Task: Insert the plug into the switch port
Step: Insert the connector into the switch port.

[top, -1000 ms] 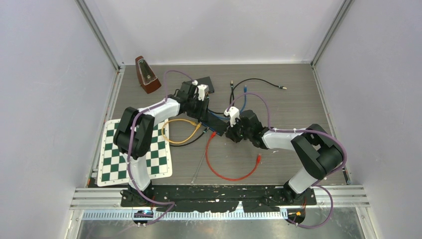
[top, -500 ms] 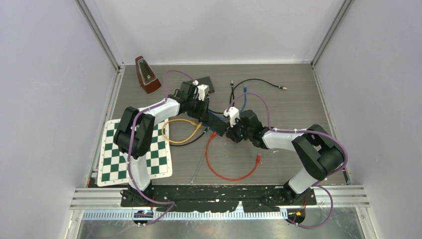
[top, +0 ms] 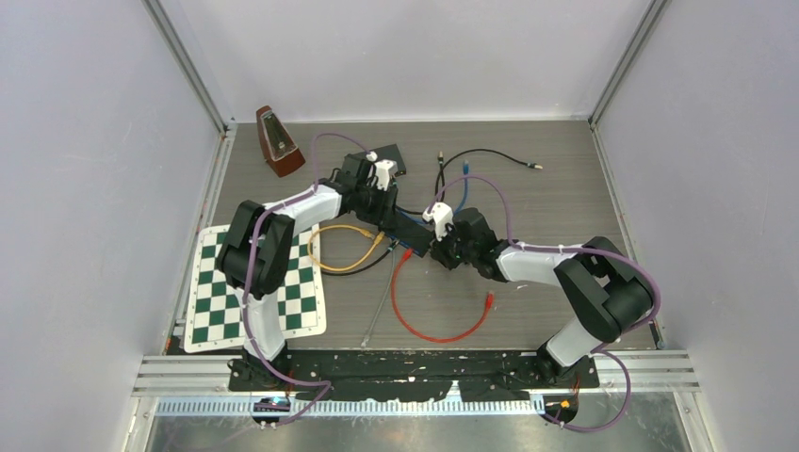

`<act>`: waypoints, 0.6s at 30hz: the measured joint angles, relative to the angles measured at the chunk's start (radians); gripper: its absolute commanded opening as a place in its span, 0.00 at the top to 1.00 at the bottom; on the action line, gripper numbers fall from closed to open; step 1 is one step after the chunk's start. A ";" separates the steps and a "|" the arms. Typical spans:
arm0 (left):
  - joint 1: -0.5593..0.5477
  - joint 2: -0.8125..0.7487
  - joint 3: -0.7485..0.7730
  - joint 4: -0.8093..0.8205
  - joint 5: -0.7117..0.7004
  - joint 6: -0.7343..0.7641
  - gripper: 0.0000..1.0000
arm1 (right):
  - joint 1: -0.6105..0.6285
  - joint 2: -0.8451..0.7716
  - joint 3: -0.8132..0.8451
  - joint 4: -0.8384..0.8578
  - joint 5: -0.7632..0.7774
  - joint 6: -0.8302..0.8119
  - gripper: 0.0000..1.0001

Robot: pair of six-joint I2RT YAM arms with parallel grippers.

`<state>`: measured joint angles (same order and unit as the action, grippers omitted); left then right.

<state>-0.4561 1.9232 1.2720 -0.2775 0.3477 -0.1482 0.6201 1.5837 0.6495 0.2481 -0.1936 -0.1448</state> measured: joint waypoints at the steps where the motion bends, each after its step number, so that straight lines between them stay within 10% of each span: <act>1: 0.000 0.003 0.003 0.000 0.004 0.000 0.51 | 0.000 -0.003 0.000 -0.003 0.004 -0.003 0.95; 18: 0.000 0.013 0.014 -0.004 0.019 0.000 0.51 | 0.000 -0.013 0.005 -0.021 0.041 -0.032 0.95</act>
<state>-0.4561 1.9362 1.2865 -0.2817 0.3664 -0.1482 0.6205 1.5711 0.6548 0.2268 -0.1524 -0.1772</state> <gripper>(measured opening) 0.496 0.092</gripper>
